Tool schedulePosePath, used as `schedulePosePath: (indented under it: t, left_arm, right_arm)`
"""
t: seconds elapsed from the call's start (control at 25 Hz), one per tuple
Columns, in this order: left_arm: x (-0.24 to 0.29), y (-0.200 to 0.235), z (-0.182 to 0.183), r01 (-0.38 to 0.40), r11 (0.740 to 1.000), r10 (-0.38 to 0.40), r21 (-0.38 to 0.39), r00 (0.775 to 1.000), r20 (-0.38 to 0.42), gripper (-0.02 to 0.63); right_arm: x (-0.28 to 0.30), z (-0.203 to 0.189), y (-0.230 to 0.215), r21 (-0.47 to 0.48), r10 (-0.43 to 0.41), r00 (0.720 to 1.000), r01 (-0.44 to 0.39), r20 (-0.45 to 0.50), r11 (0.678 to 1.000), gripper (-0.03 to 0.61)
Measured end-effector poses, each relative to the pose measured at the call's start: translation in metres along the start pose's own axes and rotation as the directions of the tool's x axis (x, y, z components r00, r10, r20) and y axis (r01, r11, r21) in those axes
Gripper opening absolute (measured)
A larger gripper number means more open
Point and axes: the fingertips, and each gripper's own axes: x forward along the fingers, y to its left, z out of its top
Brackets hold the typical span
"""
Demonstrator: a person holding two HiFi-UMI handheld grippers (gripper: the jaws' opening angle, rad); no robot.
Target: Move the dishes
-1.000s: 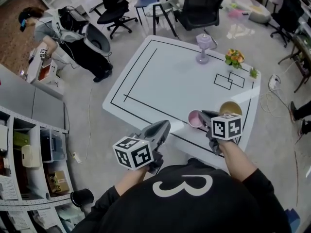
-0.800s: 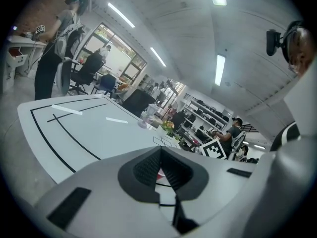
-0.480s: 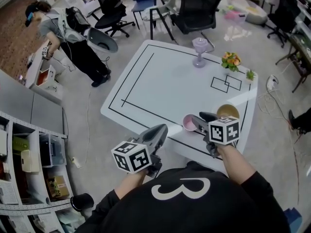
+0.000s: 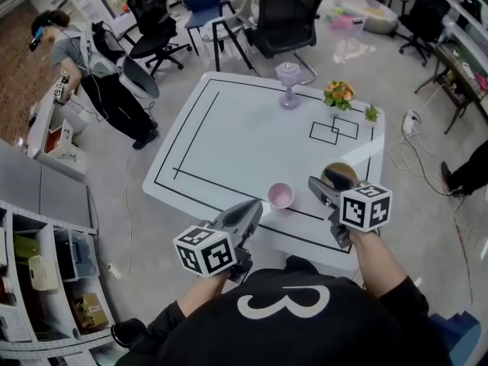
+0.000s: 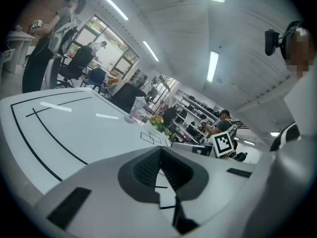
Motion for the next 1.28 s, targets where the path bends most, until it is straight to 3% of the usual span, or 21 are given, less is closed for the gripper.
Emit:
schedulePosePath:
  t: [0.6,1.08,1.28]
  left_arm:
    - [0.045,-0.022,-0.001,0.081,0.996,-0.078,0.046,0.995,-0.064,0.003]
    - [0.059,-0.019,-0.004,0.067,0.996,-0.061,0.056,0.992,-0.107,0.003]
    - [0.058,-0.014,-0.004,0.053,0.997,-0.047,0.049,0.992,-0.113,0.003]
  right_arm:
    - [-0.064,-0.015,-0.110,0.079,-0.267,0.963,0.264,0.026,0.961,0.238]
    - [-0.042,-0.057,-0.137,0.203,-0.259,0.962,0.272,-0.089,0.941,0.181]
    - [-0.039,-0.060,-0.142,0.264,-0.268,0.959,0.283,-0.091,0.922,0.121]
